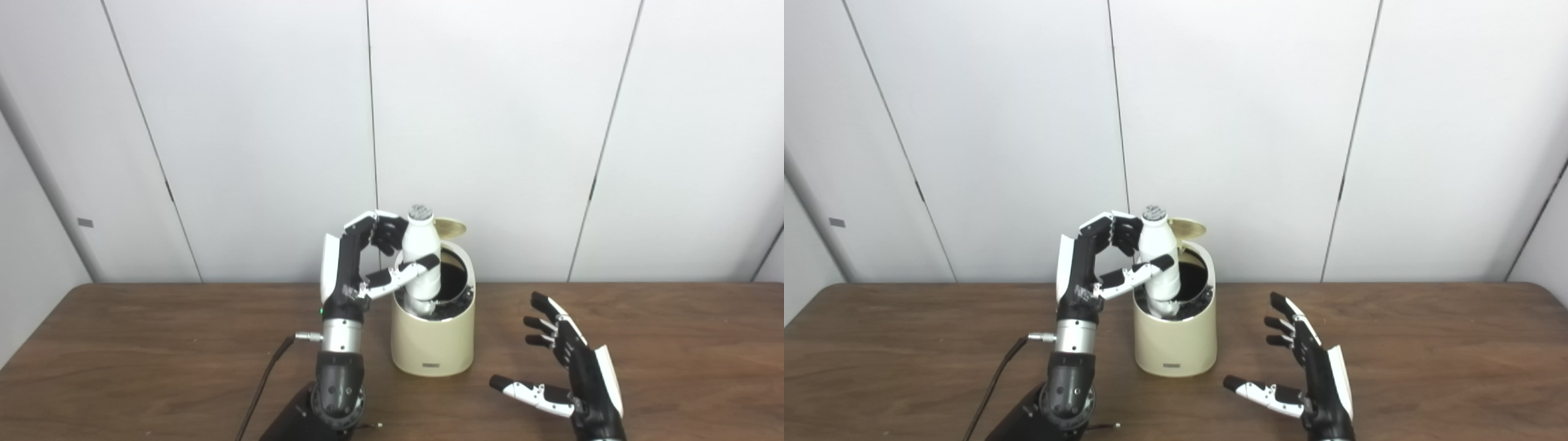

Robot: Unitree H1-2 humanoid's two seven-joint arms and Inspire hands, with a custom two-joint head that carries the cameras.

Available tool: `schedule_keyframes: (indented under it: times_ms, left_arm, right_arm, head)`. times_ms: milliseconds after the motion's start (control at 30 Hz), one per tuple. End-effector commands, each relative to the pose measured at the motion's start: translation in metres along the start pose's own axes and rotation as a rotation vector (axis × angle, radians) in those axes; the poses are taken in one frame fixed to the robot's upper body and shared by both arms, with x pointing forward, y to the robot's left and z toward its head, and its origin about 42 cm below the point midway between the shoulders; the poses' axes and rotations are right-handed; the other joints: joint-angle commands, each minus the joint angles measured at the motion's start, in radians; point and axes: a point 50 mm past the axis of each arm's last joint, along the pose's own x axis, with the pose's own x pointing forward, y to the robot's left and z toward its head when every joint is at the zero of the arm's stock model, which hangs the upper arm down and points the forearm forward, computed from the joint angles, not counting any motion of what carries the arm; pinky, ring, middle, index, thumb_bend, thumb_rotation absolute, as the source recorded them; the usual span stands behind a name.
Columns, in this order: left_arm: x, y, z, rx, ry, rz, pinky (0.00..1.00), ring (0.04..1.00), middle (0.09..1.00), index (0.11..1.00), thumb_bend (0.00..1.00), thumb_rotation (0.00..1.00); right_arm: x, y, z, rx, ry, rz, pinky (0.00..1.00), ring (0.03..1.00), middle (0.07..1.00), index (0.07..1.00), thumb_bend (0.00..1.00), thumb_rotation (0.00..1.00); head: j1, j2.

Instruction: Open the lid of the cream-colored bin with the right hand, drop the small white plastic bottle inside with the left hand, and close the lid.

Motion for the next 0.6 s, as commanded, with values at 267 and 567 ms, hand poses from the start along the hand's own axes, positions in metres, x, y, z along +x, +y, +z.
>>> schedule_keyframes:
  times_ms: [267,567]
  left_arm:
    - [0.014,0.004,0.000,0.052,-0.061,0.012,0.43,0.459,0.477,0.486,0.50,0.00]
    - [0.002,0.009,-0.012,0.042,0.002,-0.001,0.45,0.475,0.486,0.482,0.50,0.00]
  right_arm:
    - [0.006,0.002,0.015,0.032,-0.057,-0.014,0.70,0.789,0.877,0.855,0.76,0.10]
    - [0.006,0.000,0.015,0.034,-0.058,-0.012,0.69,0.784,0.877,0.852,0.76,0.09]
  head:
    - [0.000,0.007]
    - [0.006,0.012]
